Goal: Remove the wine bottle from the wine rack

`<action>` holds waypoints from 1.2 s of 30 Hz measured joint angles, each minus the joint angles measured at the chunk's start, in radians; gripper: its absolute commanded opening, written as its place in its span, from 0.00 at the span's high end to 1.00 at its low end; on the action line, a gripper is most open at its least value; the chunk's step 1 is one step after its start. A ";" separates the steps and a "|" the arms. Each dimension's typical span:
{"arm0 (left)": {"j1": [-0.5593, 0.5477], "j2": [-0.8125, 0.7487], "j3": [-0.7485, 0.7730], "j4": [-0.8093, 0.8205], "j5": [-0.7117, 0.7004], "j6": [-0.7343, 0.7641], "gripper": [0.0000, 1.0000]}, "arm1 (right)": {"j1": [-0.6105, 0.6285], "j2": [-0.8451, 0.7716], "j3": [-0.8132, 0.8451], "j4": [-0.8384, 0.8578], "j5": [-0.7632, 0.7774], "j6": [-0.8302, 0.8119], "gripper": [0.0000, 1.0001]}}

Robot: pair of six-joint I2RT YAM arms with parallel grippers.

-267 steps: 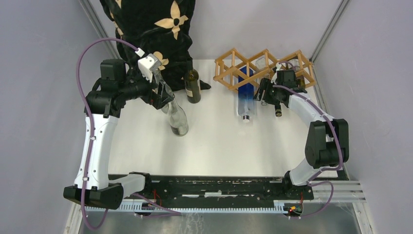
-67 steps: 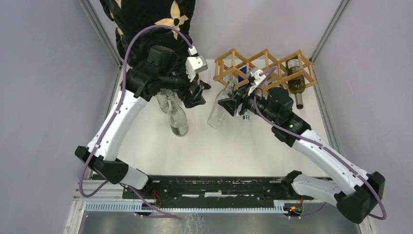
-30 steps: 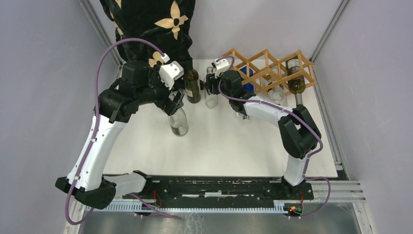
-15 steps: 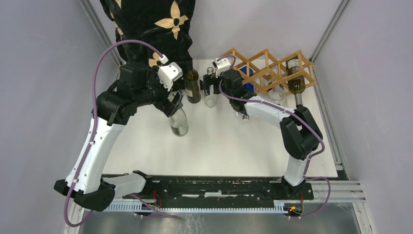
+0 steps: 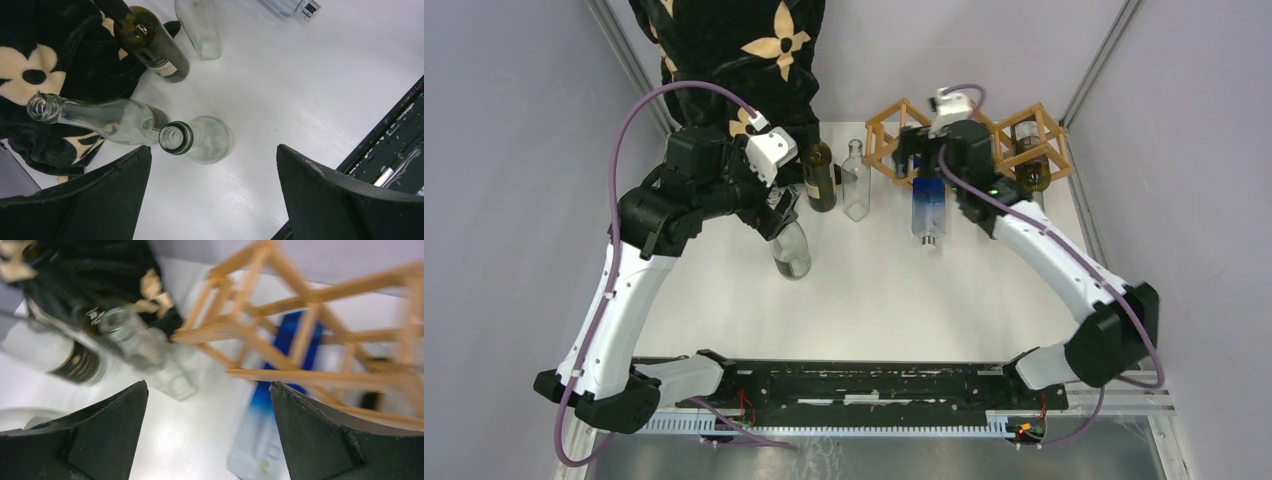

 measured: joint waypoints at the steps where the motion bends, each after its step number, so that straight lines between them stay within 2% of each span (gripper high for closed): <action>1: 0.000 0.000 0.002 0.000 0.000 0.001 0.00 | -0.038 -0.039 0.000 -0.034 -0.013 0.021 0.02; 5: 0.000 0.000 0.008 -0.001 0.000 0.007 0.00 | -0.278 -0.177 -0.023 -0.130 -0.037 0.101 0.02; 8: 0.000 0.000 0.008 -0.002 0.005 0.007 0.00 | -0.418 -0.235 -0.050 -0.197 0.015 0.129 0.02; 14: 0.000 0.000 0.011 -0.004 0.009 0.007 0.00 | -0.529 -0.239 -0.109 -0.263 0.053 0.134 0.02; 18: 0.000 0.000 0.011 -0.005 0.009 0.007 0.00 | -0.616 -0.188 -0.143 -0.266 0.070 0.125 0.03; 24: 0.000 0.000 0.011 -0.008 0.009 0.009 0.00 | -0.649 -0.087 -0.160 -0.266 0.082 0.108 0.09; 36: 0.000 -0.005 0.000 -0.007 0.008 0.011 0.00 | -0.651 -0.016 -0.210 -0.220 0.077 0.095 0.24</action>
